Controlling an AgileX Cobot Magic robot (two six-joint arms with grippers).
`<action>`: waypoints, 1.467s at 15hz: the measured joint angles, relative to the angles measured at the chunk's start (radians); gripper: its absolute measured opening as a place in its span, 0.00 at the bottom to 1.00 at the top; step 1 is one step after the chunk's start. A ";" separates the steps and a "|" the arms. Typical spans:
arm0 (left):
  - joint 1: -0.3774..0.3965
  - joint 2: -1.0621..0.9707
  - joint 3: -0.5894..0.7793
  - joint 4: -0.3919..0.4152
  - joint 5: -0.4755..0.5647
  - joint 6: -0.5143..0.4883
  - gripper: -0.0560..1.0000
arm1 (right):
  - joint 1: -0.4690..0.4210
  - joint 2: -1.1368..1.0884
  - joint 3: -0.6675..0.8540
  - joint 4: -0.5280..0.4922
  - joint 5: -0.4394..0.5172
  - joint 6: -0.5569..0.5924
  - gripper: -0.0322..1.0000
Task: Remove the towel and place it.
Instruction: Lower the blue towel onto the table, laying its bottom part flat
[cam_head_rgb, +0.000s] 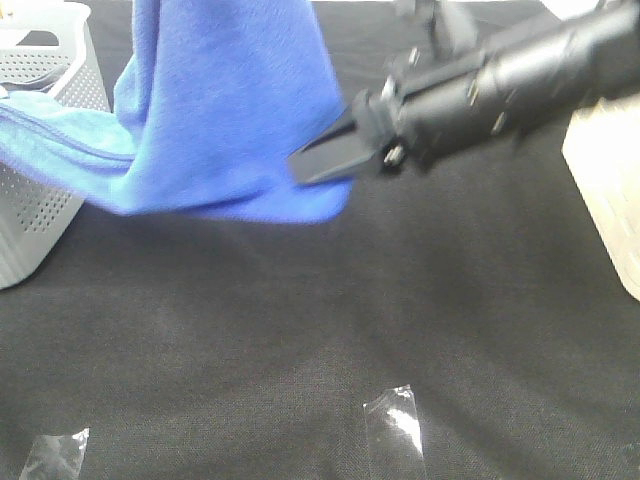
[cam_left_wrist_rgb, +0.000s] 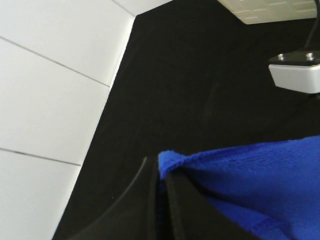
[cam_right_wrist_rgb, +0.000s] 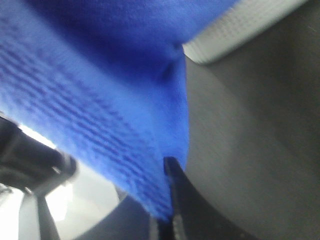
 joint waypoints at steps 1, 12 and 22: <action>0.000 0.000 0.000 0.042 0.000 -0.077 0.05 | 0.000 -0.027 -0.065 -0.185 0.010 0.162 0.03; 0.000 0.121 0.000 0.603 -0.269 -0.576 0.05 | 0.000 -0.014 -0.954 -1.150 0.185 0.773 0.03; 0.277 0.224 0.000 0.992 -0.784 -1.122 0.05 | 0.000 0.084 -0.968 -1.244 -0.271 0.760 0.03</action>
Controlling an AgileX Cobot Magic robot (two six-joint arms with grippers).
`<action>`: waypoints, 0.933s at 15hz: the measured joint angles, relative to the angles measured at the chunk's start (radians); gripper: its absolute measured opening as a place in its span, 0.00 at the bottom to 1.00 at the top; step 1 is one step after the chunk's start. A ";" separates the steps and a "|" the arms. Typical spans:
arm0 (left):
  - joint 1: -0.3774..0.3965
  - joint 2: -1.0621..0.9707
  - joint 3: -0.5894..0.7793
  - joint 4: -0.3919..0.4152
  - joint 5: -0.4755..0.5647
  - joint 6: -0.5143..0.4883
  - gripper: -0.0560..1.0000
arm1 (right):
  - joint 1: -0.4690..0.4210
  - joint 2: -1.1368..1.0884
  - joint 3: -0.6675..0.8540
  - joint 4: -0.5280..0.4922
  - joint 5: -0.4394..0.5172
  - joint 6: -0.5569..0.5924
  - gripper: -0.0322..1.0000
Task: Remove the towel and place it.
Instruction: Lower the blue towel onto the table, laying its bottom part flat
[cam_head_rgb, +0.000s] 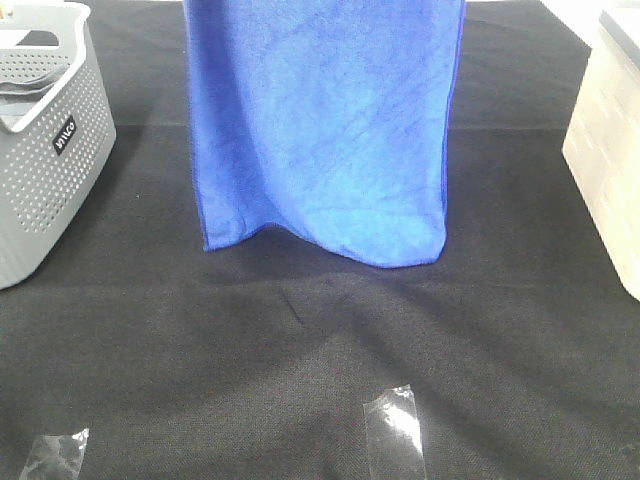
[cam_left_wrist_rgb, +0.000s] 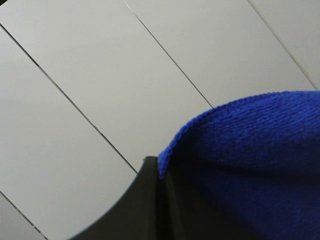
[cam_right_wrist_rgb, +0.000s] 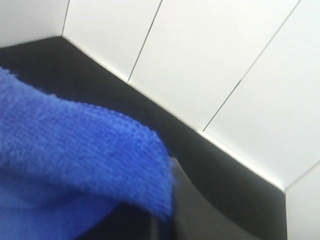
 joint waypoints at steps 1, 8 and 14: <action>0.042 0.014 0.000 0.002 -0.062 -0.020 0.05 | 0.000 0.023 0.000 -0.005 -0.073 0.000 0.03; 0.253 0.378 -0.358 -0.037 -0.425 0.052 0.05 | -0.009 0.187 -0.003 -0.066 -0.521 -0.004 0.03; 0.258 0.743 -0.882 -0.169 -0.449 0.201 0.05 | -0.105 0.329 -0.161 -0.041 -0.550 -0.006 0.03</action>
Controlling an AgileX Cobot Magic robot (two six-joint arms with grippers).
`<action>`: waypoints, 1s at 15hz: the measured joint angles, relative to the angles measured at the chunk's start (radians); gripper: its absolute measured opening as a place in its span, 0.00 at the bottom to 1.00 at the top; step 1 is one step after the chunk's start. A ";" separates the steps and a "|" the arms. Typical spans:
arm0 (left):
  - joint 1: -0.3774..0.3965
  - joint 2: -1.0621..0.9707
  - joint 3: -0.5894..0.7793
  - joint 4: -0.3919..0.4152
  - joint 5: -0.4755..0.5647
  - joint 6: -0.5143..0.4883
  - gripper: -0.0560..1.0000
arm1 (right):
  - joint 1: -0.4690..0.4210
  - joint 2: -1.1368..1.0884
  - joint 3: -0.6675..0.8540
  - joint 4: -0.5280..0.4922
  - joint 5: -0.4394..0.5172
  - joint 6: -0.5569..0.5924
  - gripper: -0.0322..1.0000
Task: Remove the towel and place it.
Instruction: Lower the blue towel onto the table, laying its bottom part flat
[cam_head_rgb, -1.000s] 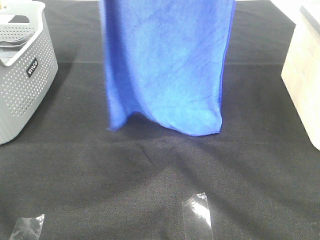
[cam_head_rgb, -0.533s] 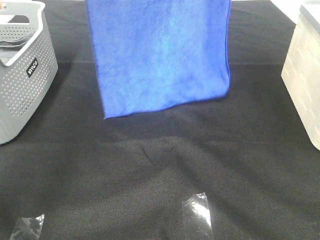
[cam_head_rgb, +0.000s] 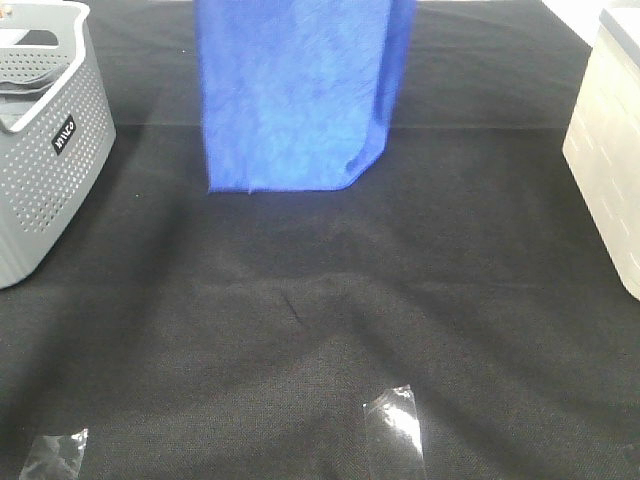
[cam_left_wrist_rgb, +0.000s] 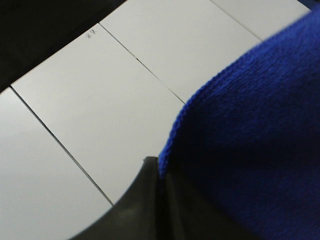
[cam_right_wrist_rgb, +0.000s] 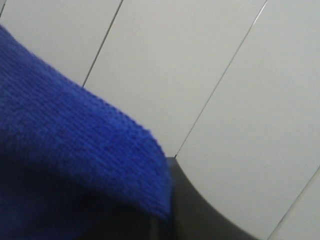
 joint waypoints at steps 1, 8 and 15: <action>0.000 0.048 -0.083 -0.020 0.001 0.018 0.05 | -0.004 0.000 -0.007 0.005 -0.002 0.000 0.03; 0.000 0.074 -0.157 -0.030 0.000 0.033 0.05 | -0.004 0.000 -0.015 0.007 0.044 0.000 0.03; -0.003 0.072 -0.082 -0.029 0.058 -0.083 0.05 | -0.004 0.000 -0.015 0.028 0.248 0.000 0.03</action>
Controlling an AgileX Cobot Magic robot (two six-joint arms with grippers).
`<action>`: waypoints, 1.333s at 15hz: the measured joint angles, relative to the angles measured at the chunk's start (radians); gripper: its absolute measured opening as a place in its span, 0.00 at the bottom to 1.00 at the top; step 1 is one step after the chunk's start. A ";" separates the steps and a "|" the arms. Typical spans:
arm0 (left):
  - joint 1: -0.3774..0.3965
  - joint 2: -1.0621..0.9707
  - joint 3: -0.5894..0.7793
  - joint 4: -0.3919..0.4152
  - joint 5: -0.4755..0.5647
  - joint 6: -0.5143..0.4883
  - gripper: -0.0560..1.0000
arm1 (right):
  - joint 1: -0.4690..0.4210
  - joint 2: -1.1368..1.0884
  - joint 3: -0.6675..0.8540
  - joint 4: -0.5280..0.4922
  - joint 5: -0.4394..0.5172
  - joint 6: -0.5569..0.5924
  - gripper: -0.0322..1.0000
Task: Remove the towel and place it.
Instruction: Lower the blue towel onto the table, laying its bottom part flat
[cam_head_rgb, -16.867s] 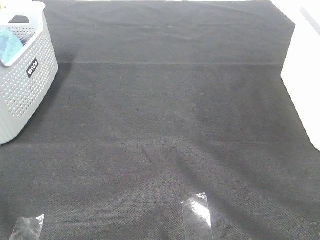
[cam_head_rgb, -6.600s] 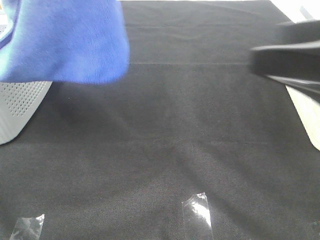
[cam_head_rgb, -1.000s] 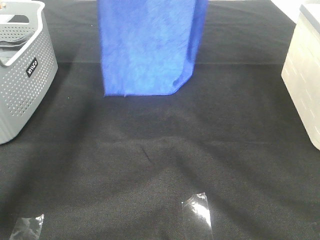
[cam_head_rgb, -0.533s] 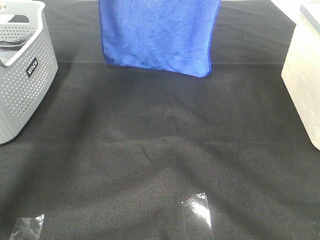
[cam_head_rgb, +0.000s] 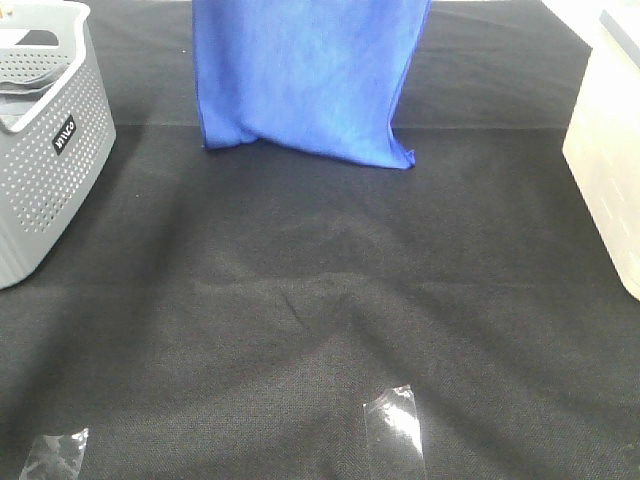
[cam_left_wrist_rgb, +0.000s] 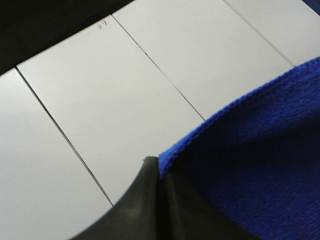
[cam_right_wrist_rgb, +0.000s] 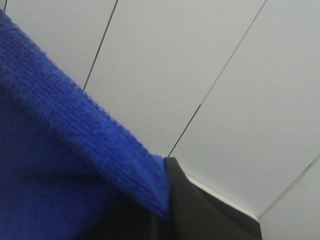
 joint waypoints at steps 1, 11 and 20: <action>-0.009 0.002 0.019 0.007 0.050 -0.027 0.05 | 0.000 -0.002 0.000 0.016 0.048 0.000 0.03; -0.206 -0.083 0.026 -0.616 1.157 0.254 0.05 | 0.002 -0.073 0.000 0.103 0.537 0.055 0.03; -0.206 -0.274 0.028 -0.818 1.479 0.358 0.05 | 0.004 -0.141 0.000 0.180 0.909 0.119 0.03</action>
